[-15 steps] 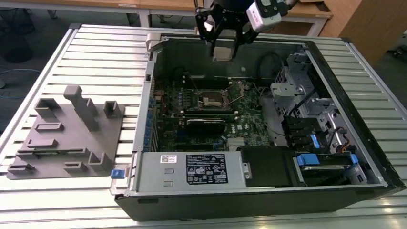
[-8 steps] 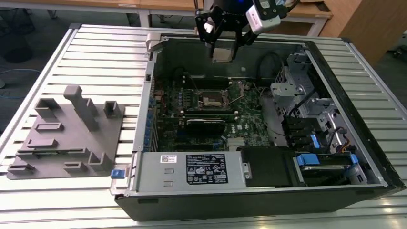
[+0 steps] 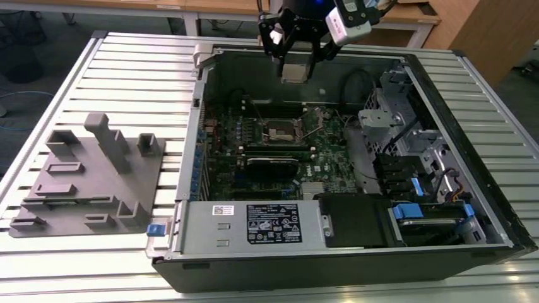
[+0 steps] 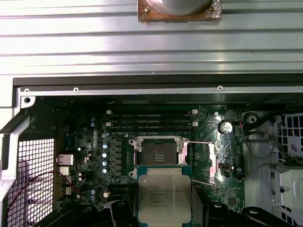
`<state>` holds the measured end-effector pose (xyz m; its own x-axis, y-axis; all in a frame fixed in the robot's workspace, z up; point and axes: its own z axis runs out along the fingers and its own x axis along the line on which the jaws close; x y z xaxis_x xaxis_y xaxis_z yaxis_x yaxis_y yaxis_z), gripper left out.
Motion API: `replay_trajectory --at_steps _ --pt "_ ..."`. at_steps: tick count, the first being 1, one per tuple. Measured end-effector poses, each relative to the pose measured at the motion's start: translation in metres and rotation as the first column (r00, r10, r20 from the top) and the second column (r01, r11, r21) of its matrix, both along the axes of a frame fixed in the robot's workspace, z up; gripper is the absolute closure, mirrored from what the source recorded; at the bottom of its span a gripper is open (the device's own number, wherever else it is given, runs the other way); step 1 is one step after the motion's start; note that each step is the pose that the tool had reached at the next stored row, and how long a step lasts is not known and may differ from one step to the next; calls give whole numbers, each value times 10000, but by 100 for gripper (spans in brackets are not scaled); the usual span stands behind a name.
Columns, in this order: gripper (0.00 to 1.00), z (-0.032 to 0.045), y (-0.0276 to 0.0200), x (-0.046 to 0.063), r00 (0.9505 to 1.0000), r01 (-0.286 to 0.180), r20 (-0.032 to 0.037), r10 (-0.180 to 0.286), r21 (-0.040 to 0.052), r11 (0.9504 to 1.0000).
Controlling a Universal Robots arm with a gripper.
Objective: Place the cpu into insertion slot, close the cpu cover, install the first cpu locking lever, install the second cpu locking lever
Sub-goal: 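Place the cpu into insertion slot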
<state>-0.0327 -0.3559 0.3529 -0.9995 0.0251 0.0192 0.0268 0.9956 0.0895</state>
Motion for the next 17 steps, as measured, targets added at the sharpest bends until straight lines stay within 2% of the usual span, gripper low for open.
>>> replay_trajectory --at_steps 13,17 --pt "46 -133 0 0 10000 0 13 0 -4 10000" --pt "46 -134 -1 0 10000 0 13 0 -5 10000"
